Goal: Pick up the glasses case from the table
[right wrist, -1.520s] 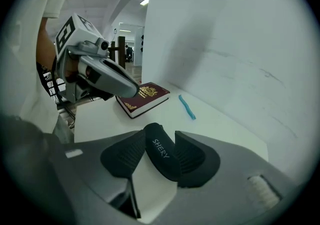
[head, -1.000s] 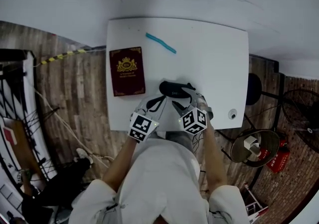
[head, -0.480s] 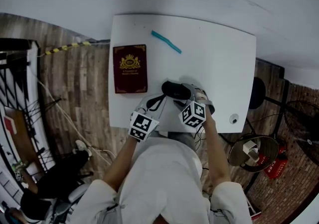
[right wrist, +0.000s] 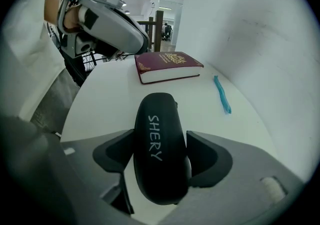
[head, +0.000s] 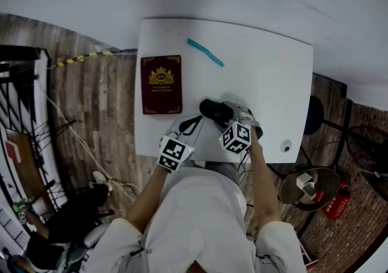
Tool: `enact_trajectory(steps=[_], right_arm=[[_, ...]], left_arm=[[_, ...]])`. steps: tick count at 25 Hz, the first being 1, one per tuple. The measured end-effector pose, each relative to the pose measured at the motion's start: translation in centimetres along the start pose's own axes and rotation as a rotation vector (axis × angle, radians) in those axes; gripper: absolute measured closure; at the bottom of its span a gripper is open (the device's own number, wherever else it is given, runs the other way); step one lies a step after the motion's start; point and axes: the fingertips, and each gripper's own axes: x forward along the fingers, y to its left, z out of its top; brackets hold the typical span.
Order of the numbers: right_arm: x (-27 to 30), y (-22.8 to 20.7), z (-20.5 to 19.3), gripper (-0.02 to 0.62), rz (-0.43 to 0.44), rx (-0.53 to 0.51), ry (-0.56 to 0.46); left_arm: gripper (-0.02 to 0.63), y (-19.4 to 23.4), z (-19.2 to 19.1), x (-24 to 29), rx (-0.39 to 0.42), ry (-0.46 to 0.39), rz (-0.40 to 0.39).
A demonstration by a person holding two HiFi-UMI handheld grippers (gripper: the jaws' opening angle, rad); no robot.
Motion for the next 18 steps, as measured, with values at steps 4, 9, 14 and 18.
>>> enact_trajectory(steps=[4,9,14,18], right_arm=[[-0.2,-0.2,0.1,0.276,-0.021,0.033,-0.003],[-2.3,-1.4,1.2,0.278,-0.088,0.141,-0.071],[-6.4,-2.6,2.8,0.278,-0.202,0.286,-0.175],[-10.2,-2.9,4.1,0.278,-0.296,0.392,-0.269]], left_arm=[[0.586,0.1,0.1,-0.1,0.008,-0.006,-0.011],[0.586,0.0,1.0,-0.5,0.032,-0.024,-0.032],[0.586,-0.4,2.6,-1.3,0.058,-0.063,-0.066],[0.586,-0.9,4.5,-2.2,0.091,-0.108,-0.107]])
